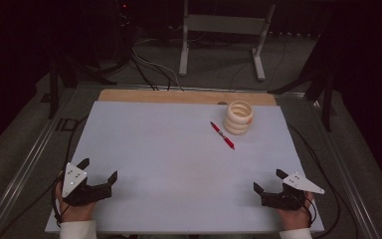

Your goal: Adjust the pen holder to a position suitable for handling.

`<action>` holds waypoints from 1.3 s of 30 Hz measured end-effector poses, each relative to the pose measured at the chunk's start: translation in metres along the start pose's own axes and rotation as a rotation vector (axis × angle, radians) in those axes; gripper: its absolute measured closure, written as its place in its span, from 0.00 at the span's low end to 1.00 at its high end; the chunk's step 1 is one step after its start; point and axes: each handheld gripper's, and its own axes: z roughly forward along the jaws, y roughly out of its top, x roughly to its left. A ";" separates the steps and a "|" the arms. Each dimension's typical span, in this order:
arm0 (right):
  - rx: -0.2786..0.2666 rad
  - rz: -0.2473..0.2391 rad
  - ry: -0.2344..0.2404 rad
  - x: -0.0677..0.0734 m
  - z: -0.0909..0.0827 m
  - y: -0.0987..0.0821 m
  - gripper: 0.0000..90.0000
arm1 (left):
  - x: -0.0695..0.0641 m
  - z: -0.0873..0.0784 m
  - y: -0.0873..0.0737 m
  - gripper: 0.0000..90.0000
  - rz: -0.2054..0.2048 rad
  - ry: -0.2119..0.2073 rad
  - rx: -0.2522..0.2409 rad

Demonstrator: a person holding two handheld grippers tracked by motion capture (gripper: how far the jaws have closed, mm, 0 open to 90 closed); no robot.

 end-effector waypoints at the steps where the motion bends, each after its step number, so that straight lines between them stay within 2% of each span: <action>1: -0.001 0.004 0.000 0.000 0.000 0.000 0.00 | 0.000 0.000 0.000 0.01 0.005 0.003 0.001; 11: -0.008 0.010 0.008 0.002 -0.001 0.002 0.00 | 0.000 0.001 -0.003 0.01 0.016 0.012 0.004; 14: -0.021 0.027 0.016 0.003 -0.003 0.003 0.00 | -0.001 0.002 -0.003 0.01 0.014 0.012 0.007; 22: -0.044 0.033 -0.001 0.005 -0.007 0.010 0.00 | -0.001 0.003 -0.005 0.01 0.016 0.012 0.012; 32: -0.056 0.020 -0.012 0.006 -0.007 0.027 0.00 | -0.002 0.004 -0.007 0.01 0.011 0.018 0.012; 39: -0.067 0.002 -0.023 0.002 -0.003 0.047 0.00 | -0.002 0.003 -0.008 0.01 0.011 0.023 0.010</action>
